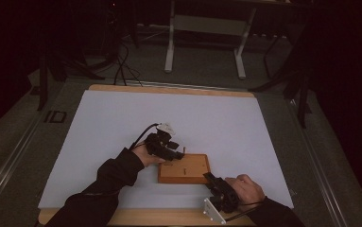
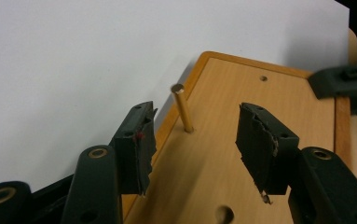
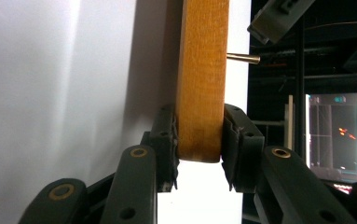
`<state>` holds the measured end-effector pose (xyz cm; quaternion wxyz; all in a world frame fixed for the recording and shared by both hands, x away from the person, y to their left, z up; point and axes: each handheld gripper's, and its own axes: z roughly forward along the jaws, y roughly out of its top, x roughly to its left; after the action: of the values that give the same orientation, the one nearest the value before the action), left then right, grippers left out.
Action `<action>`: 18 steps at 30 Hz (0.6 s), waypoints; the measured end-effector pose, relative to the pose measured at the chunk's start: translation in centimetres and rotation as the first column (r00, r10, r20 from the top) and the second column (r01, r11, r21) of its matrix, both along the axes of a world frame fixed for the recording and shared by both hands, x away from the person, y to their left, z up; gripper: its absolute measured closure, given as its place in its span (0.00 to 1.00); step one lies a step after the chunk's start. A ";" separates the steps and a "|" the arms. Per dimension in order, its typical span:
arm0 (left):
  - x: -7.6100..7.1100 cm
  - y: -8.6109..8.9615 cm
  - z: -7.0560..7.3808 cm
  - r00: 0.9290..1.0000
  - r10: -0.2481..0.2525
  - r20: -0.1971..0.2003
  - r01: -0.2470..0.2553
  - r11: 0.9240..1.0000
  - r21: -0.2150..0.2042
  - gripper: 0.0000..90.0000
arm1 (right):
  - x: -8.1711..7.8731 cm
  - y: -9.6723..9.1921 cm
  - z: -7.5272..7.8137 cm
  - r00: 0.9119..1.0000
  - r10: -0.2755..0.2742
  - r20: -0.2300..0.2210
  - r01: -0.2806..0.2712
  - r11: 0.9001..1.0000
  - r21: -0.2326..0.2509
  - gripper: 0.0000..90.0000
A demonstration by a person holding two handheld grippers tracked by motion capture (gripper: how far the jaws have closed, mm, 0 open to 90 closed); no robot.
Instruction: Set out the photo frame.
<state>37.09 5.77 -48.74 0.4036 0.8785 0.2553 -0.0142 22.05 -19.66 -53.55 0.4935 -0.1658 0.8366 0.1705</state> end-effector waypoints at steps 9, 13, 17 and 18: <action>-0.7 1.1 0.7 1.000 0.011 0.012 -0.010 1.000 -0.025 0.39 | 0.9 -0.3 1.3 0.998 0.023 -0.055 -0.022 1.000 0.009 0.77; -0.9 1.7 1.0 1.000 -0.012 0.013 0.012 0.999 -0.051 0.26 | 1.2 -0.3 1.7 0.997 0.026 -0.073 -0.025 1.000 0.016 0.78; -1.4 2.4 1.2 0.998 0.001 0.057 0.002 0.999 -0.054 0.19 | 1.6 -0.4 2.2 0.995 0.032 -0.095 -0.030 0.999 0.023 0.78; -1.5 2.6 1.3 0.998 0.006 0.066 -0.001 0.998 -0.068 0.18 | 1.7 -0.4 2.3 0.995 0.031 -0.097 -0.029 0.999 0.023 0.78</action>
<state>35.61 8.36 -47.40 0.4415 0.8638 0.2427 0.0069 23.73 -20.07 -51.21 0.4514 -0.1648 0.8551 0.1947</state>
